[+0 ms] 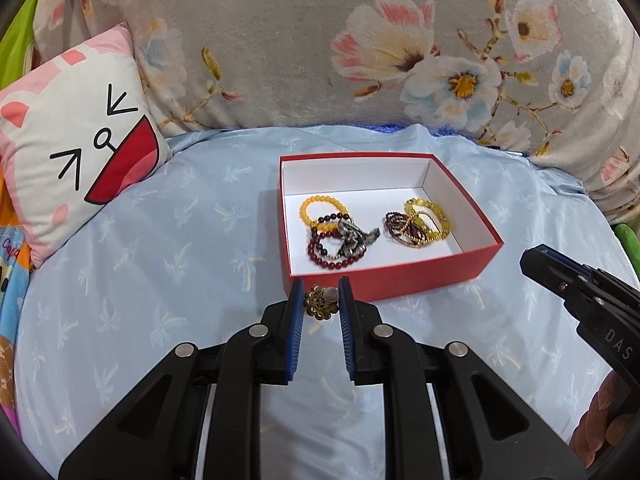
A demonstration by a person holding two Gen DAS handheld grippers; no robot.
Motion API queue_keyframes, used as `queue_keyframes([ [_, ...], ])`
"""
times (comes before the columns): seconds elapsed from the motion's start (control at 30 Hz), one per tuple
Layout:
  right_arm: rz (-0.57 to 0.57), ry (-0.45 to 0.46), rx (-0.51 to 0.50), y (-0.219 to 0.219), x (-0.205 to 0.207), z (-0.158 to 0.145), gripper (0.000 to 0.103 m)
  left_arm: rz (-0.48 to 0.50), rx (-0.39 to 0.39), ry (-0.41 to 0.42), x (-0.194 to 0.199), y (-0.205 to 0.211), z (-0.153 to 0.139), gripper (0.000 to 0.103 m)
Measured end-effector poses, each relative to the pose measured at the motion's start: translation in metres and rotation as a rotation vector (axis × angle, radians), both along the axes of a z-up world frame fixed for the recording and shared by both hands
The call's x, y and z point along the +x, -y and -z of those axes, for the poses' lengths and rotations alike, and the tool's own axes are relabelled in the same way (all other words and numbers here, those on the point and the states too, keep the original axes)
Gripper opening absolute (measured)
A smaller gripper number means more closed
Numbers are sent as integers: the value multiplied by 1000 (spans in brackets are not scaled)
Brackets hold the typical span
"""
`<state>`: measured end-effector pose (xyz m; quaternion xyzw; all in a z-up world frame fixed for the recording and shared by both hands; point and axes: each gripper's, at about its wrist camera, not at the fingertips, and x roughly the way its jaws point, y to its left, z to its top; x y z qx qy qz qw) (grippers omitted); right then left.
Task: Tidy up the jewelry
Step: 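Carry both gold charms into the red box and open both tools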
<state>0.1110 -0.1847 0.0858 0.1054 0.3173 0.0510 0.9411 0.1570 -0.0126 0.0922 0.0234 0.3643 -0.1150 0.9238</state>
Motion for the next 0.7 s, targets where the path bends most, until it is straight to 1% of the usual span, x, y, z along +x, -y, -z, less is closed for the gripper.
queue_keyframes([
  [0.23, 6, 5, 7, 8, 31, -10, 17, 1, -9, 12, 29, 5, -12, 17],
  [0.37, 12, 11, 7, 14, 50, -17, 17, 0, 2, 38, 42, 9, -21, 17],
  [0.43, 14, 10, 10, 16, 60, -19, 17, -7, -7, 40, 51, 10, -23, 17],
  [0.53, 12, -4, 27, 18, 76, -17, 17, -11, -9, 42, 64, 15, -23, 17],
  [0.7, 3, -36, 29, 18, 107, -4, 17, -18, 16, 44, 86, 27, -14, 17],
])
